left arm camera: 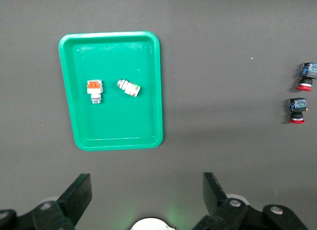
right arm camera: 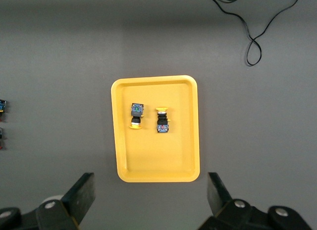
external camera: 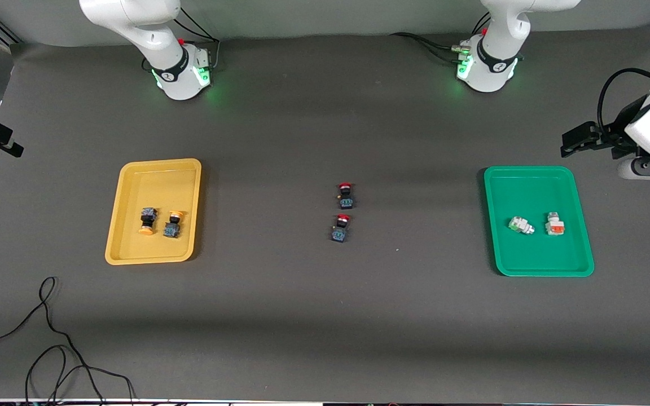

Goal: Place green and yellow buttons in trays

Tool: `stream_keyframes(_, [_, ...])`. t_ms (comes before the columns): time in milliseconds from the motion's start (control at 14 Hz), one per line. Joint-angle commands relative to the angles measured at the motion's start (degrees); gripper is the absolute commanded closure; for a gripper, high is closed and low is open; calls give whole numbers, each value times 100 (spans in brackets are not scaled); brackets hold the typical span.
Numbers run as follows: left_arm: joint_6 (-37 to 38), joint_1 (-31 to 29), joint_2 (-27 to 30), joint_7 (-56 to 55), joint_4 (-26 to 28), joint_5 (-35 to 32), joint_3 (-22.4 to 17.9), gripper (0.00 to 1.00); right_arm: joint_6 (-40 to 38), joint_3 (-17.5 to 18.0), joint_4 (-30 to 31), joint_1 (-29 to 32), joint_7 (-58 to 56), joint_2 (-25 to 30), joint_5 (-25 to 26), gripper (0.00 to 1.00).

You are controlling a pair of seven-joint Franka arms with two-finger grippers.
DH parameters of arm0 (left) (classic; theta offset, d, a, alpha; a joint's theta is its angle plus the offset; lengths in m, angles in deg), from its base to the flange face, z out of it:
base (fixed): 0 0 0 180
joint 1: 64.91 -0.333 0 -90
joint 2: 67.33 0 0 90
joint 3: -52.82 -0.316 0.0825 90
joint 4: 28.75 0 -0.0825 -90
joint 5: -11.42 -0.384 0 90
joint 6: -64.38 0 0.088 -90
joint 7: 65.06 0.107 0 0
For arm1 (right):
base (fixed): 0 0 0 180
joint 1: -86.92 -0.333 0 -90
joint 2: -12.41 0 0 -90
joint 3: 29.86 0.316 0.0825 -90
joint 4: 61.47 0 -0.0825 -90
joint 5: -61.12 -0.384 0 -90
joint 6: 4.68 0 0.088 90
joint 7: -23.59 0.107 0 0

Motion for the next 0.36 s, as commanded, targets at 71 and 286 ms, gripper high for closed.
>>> stream_keyframes(71, [127,-22,149,-46,33,-63,39,0,-7,80,69,37,130,85,100,0])
stream_keyframes(286, [180,-5,184,-46,41,-308,39,0,-51,80,51,37,130,85,108,0])
